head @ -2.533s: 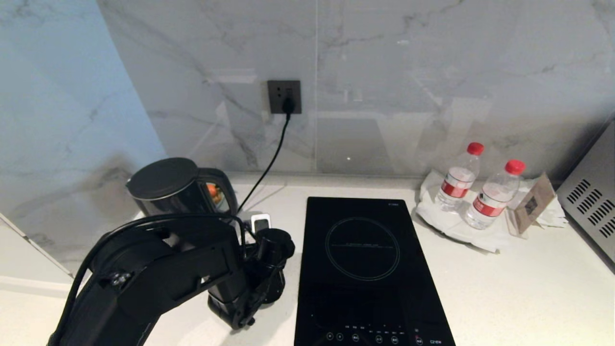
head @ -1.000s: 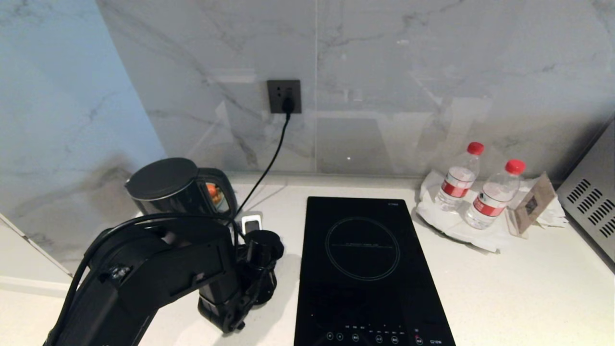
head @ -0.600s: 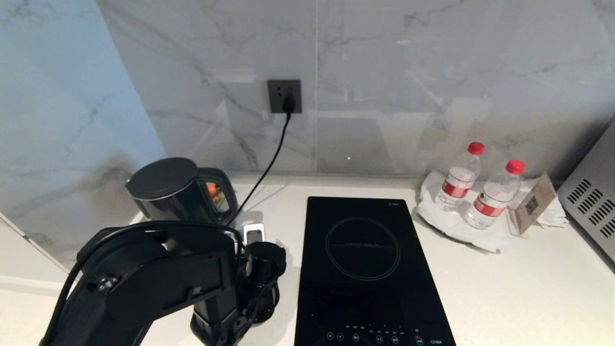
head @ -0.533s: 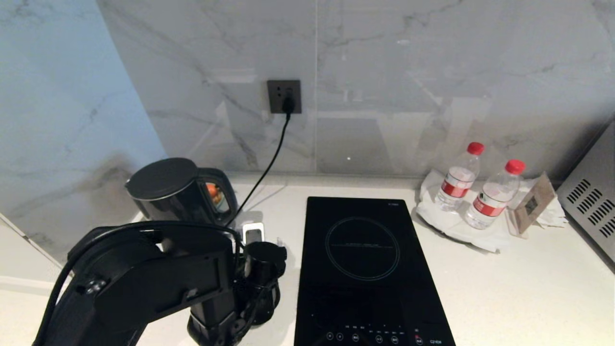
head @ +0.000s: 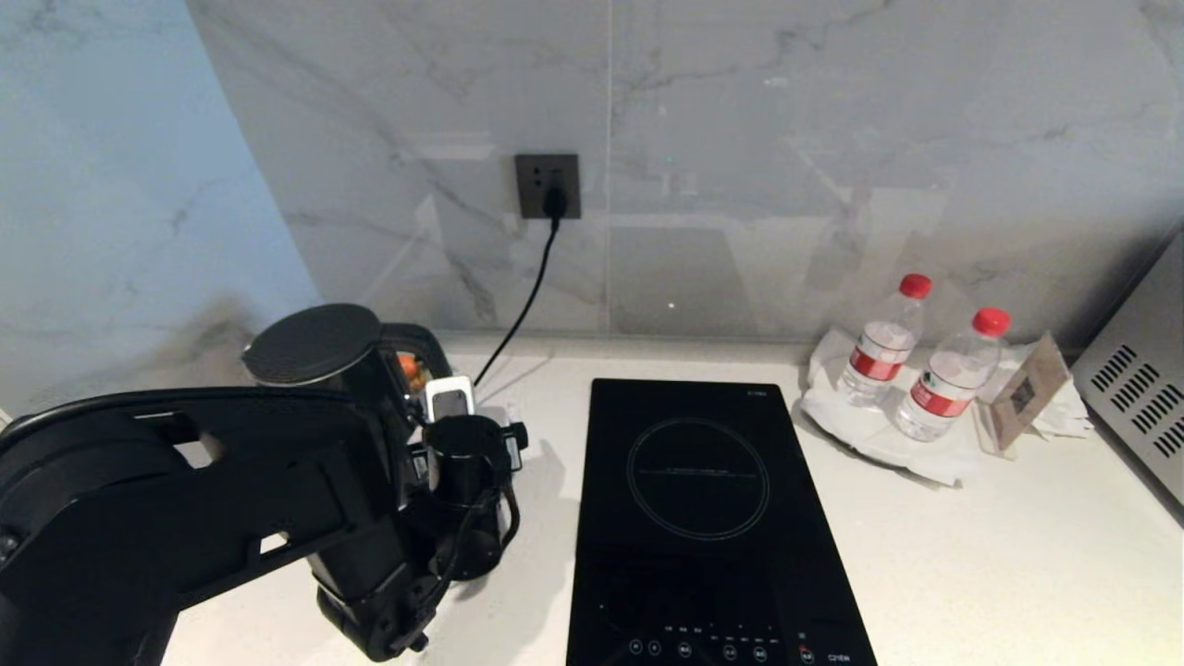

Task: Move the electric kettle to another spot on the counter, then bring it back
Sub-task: Finish boiling water, then pick up the kettle

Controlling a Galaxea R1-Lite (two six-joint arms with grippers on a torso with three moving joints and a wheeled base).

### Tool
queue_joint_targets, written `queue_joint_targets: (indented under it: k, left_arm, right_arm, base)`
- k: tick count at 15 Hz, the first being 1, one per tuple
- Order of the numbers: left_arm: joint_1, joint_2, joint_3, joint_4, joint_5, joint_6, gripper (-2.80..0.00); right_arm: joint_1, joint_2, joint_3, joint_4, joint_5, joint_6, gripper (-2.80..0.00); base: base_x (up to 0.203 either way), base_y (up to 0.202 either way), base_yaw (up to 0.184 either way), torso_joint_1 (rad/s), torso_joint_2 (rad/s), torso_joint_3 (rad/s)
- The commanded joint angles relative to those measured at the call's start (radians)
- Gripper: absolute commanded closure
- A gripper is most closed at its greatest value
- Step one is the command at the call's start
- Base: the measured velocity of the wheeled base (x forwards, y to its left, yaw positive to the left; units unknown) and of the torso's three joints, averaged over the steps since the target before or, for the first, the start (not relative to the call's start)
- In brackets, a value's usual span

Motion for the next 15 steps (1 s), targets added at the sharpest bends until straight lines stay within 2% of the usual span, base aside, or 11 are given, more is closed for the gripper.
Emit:
queue_joint_targets:
  k: [1, 8, 15]
  left_arm:
    - [0.023, -0.022, -0.024, -0.006, 0.002, 0.012, -2.8]
    - [0.049, -0.032, -0.099, 0.003, -0.006, 0.078, -2.8]
    - [0.133, 0.012, -0.298, 0.135, -0.014, 0.085, -2.8]
  right_arm:
    - [0.0, 0.001, 0.0, 0.0, 0.0, 0.0, 0.0]
    - [0.0, 0.001, 0.0, 0.0, 0.0, 0.0, 0.0]
    - [0.0, 0.0, 0.0, 0.0, 0.0, 0.0, 0.0]
  base:
    - [0.0, 0.0, 0.0, 0.0, 0.0, 0.0]
    - [0.0, 0.0, 0.0, 0.0, 0.0, 0.0]
    - [0.0, 0.0, 0.0, 0.0, 0.0, 0.0]
